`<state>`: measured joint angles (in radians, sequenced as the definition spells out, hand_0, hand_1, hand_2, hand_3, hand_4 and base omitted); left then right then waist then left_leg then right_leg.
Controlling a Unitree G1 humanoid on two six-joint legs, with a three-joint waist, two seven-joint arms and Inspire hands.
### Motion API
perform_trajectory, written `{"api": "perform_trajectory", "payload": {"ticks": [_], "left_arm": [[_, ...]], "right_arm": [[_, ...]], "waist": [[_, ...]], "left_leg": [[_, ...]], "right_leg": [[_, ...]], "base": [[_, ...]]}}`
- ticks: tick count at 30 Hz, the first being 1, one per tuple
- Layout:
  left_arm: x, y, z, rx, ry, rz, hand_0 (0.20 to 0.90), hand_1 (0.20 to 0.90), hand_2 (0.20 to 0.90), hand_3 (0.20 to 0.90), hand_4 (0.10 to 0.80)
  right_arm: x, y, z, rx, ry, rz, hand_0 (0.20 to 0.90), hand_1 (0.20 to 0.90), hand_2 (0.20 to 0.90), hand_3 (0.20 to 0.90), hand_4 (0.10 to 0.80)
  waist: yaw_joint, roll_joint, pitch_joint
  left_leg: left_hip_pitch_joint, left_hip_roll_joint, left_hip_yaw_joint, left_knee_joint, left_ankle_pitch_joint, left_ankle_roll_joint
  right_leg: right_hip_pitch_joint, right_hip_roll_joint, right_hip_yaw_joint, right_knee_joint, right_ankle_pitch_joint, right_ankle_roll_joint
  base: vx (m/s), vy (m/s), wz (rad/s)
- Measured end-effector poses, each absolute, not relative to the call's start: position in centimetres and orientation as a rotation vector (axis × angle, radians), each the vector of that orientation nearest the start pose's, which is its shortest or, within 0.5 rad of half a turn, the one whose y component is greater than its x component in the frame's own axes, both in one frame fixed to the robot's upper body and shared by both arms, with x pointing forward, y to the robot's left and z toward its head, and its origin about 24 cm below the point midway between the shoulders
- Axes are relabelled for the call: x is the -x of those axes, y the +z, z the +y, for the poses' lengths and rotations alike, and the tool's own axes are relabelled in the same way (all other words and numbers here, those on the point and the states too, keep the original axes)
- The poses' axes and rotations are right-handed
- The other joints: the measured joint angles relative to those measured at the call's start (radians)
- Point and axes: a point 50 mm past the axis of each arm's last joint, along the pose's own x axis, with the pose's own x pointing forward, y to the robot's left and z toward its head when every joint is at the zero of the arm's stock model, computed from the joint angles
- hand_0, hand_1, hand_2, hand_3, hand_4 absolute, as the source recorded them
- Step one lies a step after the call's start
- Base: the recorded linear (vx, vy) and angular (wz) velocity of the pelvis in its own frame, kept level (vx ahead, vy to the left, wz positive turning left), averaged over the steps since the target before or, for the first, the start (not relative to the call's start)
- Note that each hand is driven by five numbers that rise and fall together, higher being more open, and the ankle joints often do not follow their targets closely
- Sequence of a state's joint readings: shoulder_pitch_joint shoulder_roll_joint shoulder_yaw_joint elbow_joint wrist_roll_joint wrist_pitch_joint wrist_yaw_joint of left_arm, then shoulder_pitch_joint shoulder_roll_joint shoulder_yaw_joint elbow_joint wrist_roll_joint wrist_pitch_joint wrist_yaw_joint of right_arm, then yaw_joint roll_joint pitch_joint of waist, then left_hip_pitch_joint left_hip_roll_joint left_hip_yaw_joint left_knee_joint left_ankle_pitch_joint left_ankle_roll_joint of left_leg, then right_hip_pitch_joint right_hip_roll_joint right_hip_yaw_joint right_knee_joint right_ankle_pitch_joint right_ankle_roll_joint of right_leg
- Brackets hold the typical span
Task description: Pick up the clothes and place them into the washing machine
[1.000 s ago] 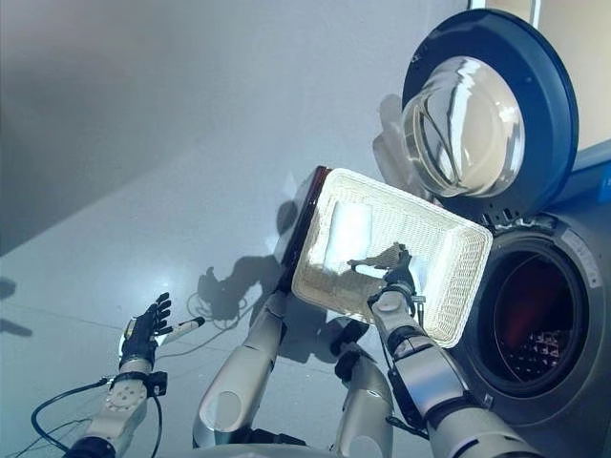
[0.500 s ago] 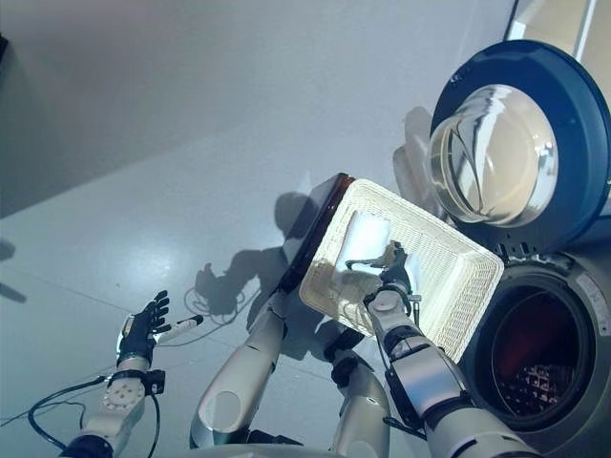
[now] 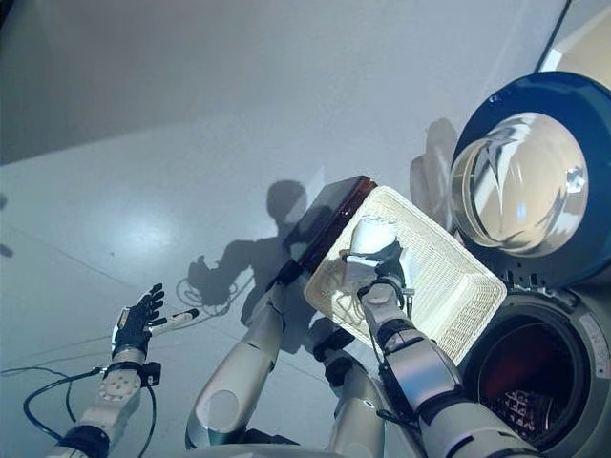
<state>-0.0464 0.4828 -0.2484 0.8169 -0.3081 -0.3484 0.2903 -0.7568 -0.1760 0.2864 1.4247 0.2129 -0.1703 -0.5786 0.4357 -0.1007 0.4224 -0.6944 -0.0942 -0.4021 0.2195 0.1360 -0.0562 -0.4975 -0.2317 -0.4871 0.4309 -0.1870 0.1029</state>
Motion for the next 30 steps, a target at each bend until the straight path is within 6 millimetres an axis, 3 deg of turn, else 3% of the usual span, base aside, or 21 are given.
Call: {"api": "perform_trajectory", "payload": {"ticks": [2, 7, 8, 9, 12, 15, 18, 19, 20, 21, 22, 24, 25, 30], "left_arm": [[-20.6, -5.8, 28.2, -0.342, 0.318, 0.388, 0.9, 0.9, 0.9, 0.9, 0.8], [-21.9, -4.1, 27.4, -0.331, 0.277, 0.297, 0.9, 0.9, 0.9, 0.9, 0.8], [-21.9, -3.9, 27.5, -0.334, 0.273, 0.288, 0.9, 0.9, 0.9, 0.9, 0.8], [-22.0, -3.7, 27.6, -0.336, 0.272, 0.28, 0.9, 0.9, 0.9, 0.9, 0.8], [-22.1, -3.6, 27.7, -0.342, 0.272, 0.277, 0.9, 0.9, 0.9, 0.9, 0.8], [-21.9, -3.8, 27.7, -0.341, 0.272, 0.288, 0.9, 0.9, 0.9, 0.9, 0.8], [-21.5, -4.0, 27.7, -0.341, 0.272, 0.297, 0.9, 0.9, 0.9, 0.9, 0.8], [-22.0, -3.5, 27.6, -0.339, 0.267, 0.274, 0.9, 0.9, 0.9, 0.9, 0.8], [-22.7, -3.3, 27.2, -0.332, 0.258, 0.259, 0.9, 0.9, 0.9, 0.9, 0.8], [-22.5, -3.5, 27.1, -0.332, 0.256, 0.274, 0.9, 0.9, 0.9, 0.9, 0.8], [-22.1, -3.9, 27.1, -0.336, 0.252, 0.292, 0.9, 0.9, 0.9, 0.9, 0.8], [-22.2, -3.9, 26.7, -0.336, 0.234, 0.29, 0.9, 0.9, 0.9, 0.9, 0.8], [-22.2, -3.8, 26.5, -0.338, 0.227, 0.283, 0.9, 0.9, 0.9, 0.9, 0.8], [-22.3, -4.3, 26.4, -0.359, 0.21, 0.305, 0.9, 0.9, 0.9, 0.9, 0.8]], "right_arm": [[-33.5, -1.0, -19.7, 0.455, -0.51, 0.43, 0.9, 0.9, 0.9, 0.9, 0.8], [-34.0, 1.0, -23.0, 0.601, -0.664, 0.429, 0.9, 0.9, 0.9, 0.9, 0.8], [-34.0, 1.4, -23.4, 0.632, -0.68, 0.424, 0.464, 0.464, 0.464, 0.464, 0.488], [-34.2, 1.9, -24.1, 0.66, -0.696, 0.418, 0.2, 0.2, 0.2, 0.2, 0.3], [-34.7, 3.5, -25.7, 0.742, -0.729, 0.397, 0.2, 0.2, 0.2, 0.2, 0.3], [-34.6, 3.9, -26.5, 0.758, -0.752, 0.397, 0.2, 0.2, 0.2, 0.2, 0.3], [-34.7, 4.3, -27.1, 0.773, -0.748, 0.391, 0.2, 0.2, 0.2, 0.2, 0.3], [-34.6, 4.4, -27.4, 0.777, -0.758, 0.394, 0.2, 0.2, 0.2, 0.2, 0.3], [-34.5, 4.6, -28.0, 0.783, -0.774, 0.396, 0.2, 0.2, 0.2, 0.2, 0.3], [-34.4, 4.5, -28.1, 0.781, -0.773, 0.397, 0.2, 0.2, 0.2, 0.2, 0.3], [-34.5, 4.5, -27.9, 0.778, -0.752, 0.388, 0.2, 0.2, 0.2, 0.2, 0.3], [-34.6, 4.5, -27.9, 0.754, -0.747, 0.388, 0.2, 0.2, 0.2, 0.2, 0.3], [-34.6, 4.5, -28.0, 0.747, -0.754, 0.395, 0.2, 0.2, 0.2, 0.2, 0.3], [-34.1, 3.6, -28.1, 0.715, -0.718, 0.415, 0.2, 0.2, 0.2, 0.2, 0.3]], "waist": [[0.008, 0.007, 0.008], [0.032, 0.051, 0.039], [0.038, 0.054, 0.039], [0.042, 0.06, 0.043], [0.045, 0.076, 0.051], [0.048, 0.081, 0.054], [0.052, 0.092, 0.054], [0.05, 0.093, 0.054], [0.029, 0.094, 0.057], [0.031, 0.097, 0.058], [0.047, 0.1, 0.056], [0.036, 0.102, 0.056], [0.032, 0.106, 0.058], [0.024, 0.115, 0.061]], "left_leg": [[-0.024, -0.012, -0.011, 0.015, 0.0, 0.0], [-0.094, -0.049, -0.042, 0.088, -0.011, -0.004], [-0.114, -0.056, -0.043, 0.113, -0.019, -0.006], [-0.131, -0.061, -0.043, 0.129, -0.024, -0.002], [-0.155, -0.06, -0.049, 0.113, -0.035, -0.011], [-0.155, -0.061, -0.046, 0.103, -0.056, -0.043], [-0.153, -0.064, -0.029, 0.099, -0.058, -0.042], [-0.152, -0.064, -0.017, 0.068, -0.066, -0.06], [-0.175, -0.093, -0.01, 0.152, -0.087, -0.096], [-0.181, -0.106, -0.01, 0.291, -0.11, -0.07], [-0.141, -0.101, -0.022, 0.295, -0.17, 0.032], [-0.13, -0.104, 0.0, 0.248, -0.146, 0.025], [-0.125, -0.115, 0.001, 0.251, -0.128, 0.025], [-0.096, -0.102, 0.001, 0.24, -0.119, 0.028]], "right_leg": [[-0.021, -0.013, -0.012, 0.034, -0.015, -0.006], [-0.08, -0.049, -0.022, 0.131, -0.062, -0.005], [-0.104, -0.062, -0.018, 0.157, -0.072, -0.007], [-0.117, -0.067, -0.018, 0.175, -0.075, -0.008], [-0.147, -0.066, -0.015, 0.182, -0.077, -0.011], [-0.157, -0.073, -0.002, 0.164, -0.077, -0.016], [-0.162, -0.069, 0.015, 0.18, -0.083, -0.027], [-0.17, -0.07, 0.029, 0.177, -0.092, -0.042], [-0.175, -0.101, 0.029, 0.159, -0.086, -0.035], [-0.173, -0.103, 0.032, 0.167, -0.081, -0.026], [-0.171, -0.09, 0.052, 0.164, -0.078, -0.021], [-0.163, -0.092, 0.064, 0.194, -0.077, -0.02], [-0.136, -0.088, 0.061, 0.185, -0.059, 0.006], [-0.106, -0.081, 0.056, 0.173, -0.05, -0.007]], "base": [[-0.072, 0.047, 0.24], [-0.047, 0.054, 0.24], [0.0, 0.0, 0.0], [0.0, 0.0, 0.0], [-0.004, 0.012, 0.04], [-0.004, 0.012, -0.04], [-0.007, 0.002, -0.17], [-0.01, -0.009, 0.42], [-0.006, -0.008, 0.4], [-0.005, -0.011, -0.11], [-0.009, -0.005, -0.49], [-0.007, -0.002, -0.21], [-0.017, -0.005, 0.1], [-0.008, -0.004, 0.03]]}}
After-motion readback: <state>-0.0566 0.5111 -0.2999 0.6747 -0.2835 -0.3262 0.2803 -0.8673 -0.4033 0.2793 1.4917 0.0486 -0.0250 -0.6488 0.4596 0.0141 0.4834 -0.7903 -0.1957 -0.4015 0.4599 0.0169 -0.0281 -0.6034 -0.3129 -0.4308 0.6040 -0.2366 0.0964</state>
